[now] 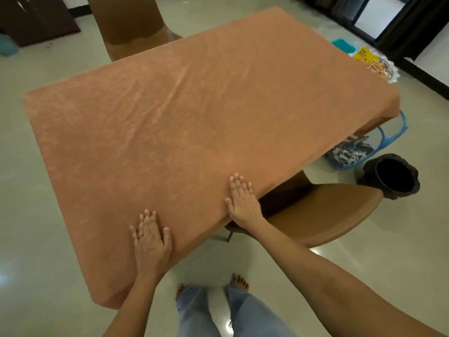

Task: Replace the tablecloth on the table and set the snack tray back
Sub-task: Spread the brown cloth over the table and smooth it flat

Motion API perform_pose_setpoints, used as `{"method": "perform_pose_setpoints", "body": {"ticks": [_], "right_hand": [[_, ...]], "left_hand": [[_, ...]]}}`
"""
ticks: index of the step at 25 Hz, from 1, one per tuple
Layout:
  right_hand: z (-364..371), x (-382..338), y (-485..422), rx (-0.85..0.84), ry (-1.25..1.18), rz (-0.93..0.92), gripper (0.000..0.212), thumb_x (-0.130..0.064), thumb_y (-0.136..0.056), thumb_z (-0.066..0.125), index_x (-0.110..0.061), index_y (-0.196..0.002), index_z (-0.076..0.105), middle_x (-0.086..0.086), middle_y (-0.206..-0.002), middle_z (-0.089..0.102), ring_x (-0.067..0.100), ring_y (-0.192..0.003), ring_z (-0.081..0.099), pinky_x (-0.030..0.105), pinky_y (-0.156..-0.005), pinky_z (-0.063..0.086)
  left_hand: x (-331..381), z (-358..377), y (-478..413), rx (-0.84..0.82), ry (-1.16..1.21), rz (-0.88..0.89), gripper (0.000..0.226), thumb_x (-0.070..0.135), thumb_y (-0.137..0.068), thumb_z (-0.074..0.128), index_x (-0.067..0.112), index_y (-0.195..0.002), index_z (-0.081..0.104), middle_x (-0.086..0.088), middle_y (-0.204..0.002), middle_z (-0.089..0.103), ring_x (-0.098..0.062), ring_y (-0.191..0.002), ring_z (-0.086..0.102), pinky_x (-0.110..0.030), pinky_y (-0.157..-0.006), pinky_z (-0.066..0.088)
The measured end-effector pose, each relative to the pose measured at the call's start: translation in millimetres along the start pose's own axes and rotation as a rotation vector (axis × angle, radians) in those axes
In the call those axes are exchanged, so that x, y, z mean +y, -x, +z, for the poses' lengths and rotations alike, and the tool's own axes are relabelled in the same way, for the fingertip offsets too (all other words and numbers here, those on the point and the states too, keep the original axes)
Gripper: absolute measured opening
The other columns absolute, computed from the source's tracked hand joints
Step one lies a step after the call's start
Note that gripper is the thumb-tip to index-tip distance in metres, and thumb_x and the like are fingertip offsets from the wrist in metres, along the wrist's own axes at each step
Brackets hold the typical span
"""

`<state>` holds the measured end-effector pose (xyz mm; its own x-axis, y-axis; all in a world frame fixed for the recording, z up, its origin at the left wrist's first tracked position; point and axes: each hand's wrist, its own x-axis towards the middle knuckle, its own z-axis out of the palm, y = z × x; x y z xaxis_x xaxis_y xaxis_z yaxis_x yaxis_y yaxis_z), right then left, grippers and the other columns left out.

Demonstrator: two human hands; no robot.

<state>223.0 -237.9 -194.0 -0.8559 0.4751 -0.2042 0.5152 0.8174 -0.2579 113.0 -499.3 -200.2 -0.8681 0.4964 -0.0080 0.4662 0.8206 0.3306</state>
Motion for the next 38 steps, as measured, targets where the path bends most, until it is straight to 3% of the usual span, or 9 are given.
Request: {"method": "perform_pose_setpoints", "body": {"ticks": [3,5,9,15,20,24,28,32,38], "right_hand": [[7,-6,6,-0.048,0.05,-0.355,0.063,-0.042,-0.098,0.017,-0.012,-0.153,0.005,0.006,-0.159,0.0,0.021,-0.147,-0.004,0.04,-0.12,-0.002],[8,4,3,-0.053,0.102,-0.459,0.064,-0.044,-0.097,0.019,-0.013,-0.152,0.011,0.007,-0.159,0.007,0.021,-0.146,0.0,0.036,-0.118,-0.007],[-10,36,-22,-0.023,0.086,-0.368,0.064,-0.049,-0.098,0.016,-0.019,-0.153,0.002,-0.001,-0.159,-0.004,0.014,-0.146,-0.008,0.035,-0.117,-0.011],[-45,138,-51,-0.013,0.113,-0.234,0.068,-0.058,-0.094,-0.002,-0.024,-0.152,-0.008,-0.006,-0.159,-0.013,0.012,-0.146,-0.013,0.039,-0.12,-0.006],[-73,203,-74,-0.006,0.068,-0.113,0.071,-0.058,-0.092,0.001,-0.022,-0.153,0.002,-0.007,-0.158,-0.006,0.012,-0.146,-0.008,0.03,-0.115,-0.016],[-111,288,-105,-0.015,0.071,-0.1,0.079,-0.068,-0.086,-0.008,-0.027,-0.153,0.0,-0.005,-0.16,-0.005,0.014,-0.147,-0.006,0.036,-0.117,-0.009],[-153,382,-132,-0.037,0.137,-0.059,0.083,-0.077,-0.082,0.005,-0.034,-0.152,-0.004,-0.001,-0.16,-0.009,0.019,-0.147,-0.009,0.042,-0.118,-0.007],[-181,439,-155,-0.055,0.123,-0.008,0.097,-0.087,-0.073,0.004,-0.032,-0.152,-0.002,0.002,-0.161,-0.006,0.022,-0.148,-0.006,0.045,-0.118,-0.004],[-187,460,-165,-0.006,0.079,-0.009,0.1,-0.087,-0.072,0.005,-0.029,-0.153,0.006,0.005,-0.161,0.002,0.024,-0.148,0.001,0.045,-0.118,0.0]], "left_hand": [[76,18,0,-0.019,0.055,0.013,0.062,0.041,-0.092,0.029,0.006,-0.142,0.04,-0.017,-0.149,0.036,-0.032,-0.139,0.032,-0.052,-0.115,0.015],[111,29,-5,-0.052,0.052,0.053,0.062,0.045,-0.094,0.029,0.013,-0.147,0.033,-0.013,-0.152,0.032,-0.03,-0.142,0.027,-0.049,-0.116,0.011],[114,40,-21,-0.045,-0.049,0.052,0.064,0.05,-0.093,0.028,0.02,-0.149,0.03,-0.011,-0.153,0.03,-0.026,-0.143,0.025,-0.045,-0.117,0.007],[105,43,-23,-0.076,-0.06,0.018,0.065,0.051,-0.091,0.027,0.023,-0.15,0.027,-0.005,-0.156,0.024,-0.02,-0.145,0.018,-0.04,-0.119,0.0],[79,25,-32,-0.086,-0.097,0.007,0.067,0.051,-0.089,0.029,0.021,-0.148,0.032,-0.009,-0.154,0.029,-0.023,-0.144,0.022,-0.044,-0.117,0.008],[88,24,-38,-0.06,-0.148,-0.042,0.07,0.054,-0.086,0.028,0.022,-0.148,0.032,-0.009,-0.155,0.028,-0.025,-0.143,0.024,-0.047,-0.115,0.011],[119,39,-35,-0.023,-0.189,-0.401,0.086,0.071,-0.08,0.021,0.025,-0.153,0.013,-0.013,-0.159,0.01,-0.036,-0.145,0.009,-0.051,-0.115,-0.002],[133,42,-23,0.095,-0.055,-0.778,0.103,0.082,-0.075,0.013,0.013,-0.152,0.011,-0.024,-0.156,0.008,-0.043,-0.144,0.001,-0.053,-0.115,-0.006],[138,47,-21,0.155,0.01,-0.856,0.107,0.082,-0.075,0.015,0.008,-0.152,0.007,-0.017,-0.158,0.008,-0.036,-0.145,0.002,-0.048,-0.118,-0.003]]}}
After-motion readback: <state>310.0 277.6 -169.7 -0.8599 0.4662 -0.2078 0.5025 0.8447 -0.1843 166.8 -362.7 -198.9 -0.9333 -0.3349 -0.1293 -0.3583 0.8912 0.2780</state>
